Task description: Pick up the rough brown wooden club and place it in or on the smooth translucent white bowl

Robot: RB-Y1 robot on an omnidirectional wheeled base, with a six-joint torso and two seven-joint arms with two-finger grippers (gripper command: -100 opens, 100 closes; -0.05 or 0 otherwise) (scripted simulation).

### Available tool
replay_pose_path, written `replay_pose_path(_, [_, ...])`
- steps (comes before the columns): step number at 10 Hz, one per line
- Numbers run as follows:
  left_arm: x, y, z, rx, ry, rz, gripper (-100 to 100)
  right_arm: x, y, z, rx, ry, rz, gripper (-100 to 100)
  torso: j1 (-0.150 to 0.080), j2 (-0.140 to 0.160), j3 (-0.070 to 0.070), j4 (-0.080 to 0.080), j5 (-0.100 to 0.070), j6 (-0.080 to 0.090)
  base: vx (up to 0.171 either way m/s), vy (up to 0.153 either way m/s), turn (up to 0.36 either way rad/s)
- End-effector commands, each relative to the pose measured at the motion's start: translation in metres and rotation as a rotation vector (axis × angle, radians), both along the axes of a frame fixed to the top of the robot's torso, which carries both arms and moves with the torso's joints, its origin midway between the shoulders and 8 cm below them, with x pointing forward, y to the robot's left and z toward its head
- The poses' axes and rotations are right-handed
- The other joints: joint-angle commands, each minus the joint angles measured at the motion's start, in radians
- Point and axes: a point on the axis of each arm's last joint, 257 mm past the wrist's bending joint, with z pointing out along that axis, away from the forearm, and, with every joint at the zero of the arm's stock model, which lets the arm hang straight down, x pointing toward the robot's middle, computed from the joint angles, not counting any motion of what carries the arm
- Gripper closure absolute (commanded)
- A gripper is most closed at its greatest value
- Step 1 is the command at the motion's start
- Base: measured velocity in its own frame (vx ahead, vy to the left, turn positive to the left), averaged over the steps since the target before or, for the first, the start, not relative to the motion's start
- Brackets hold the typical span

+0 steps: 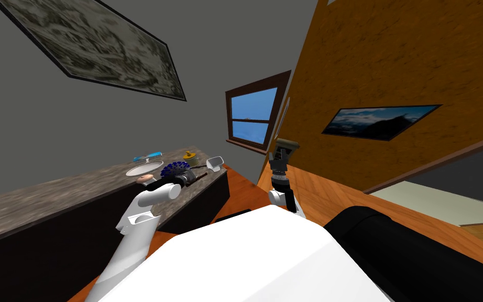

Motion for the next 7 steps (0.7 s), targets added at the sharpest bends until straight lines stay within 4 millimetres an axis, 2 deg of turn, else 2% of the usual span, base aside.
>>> replay_pose_path(1, [-0.002, 0.009, -0.011, -0.018, 0.055, 0.012, -100, 0.000, 0.000, 0.000, 0.000, 0.000, 0.000, 0, 0.000, 0.000, 0.000, 0.000, 0.000, 0.000, 0.033, -0.007, -0.044])
replay_pose_path(6, [-0.017, 0.016, -0.036, -0.038, 0.185, 0.024, -100, 0.000, 0.000, 0.000, 0.000, 0.000, 0.000, 0, -0.001, -0.002, -0.001, 0.000, 0.000, 0.000, 0.033, -0.010, -0.019])
replay_pose_path(7, [-0.019, 0.025, -0.042, -0.053, 0.226, 0.039, -100, 0.000, 0.000, 0.000, 0.000, 0.000, 0.000, 0, 0.000, -0.001, 0.000, 0.000, 0.000, 0.000, 0.041, -0.010, -0.033])
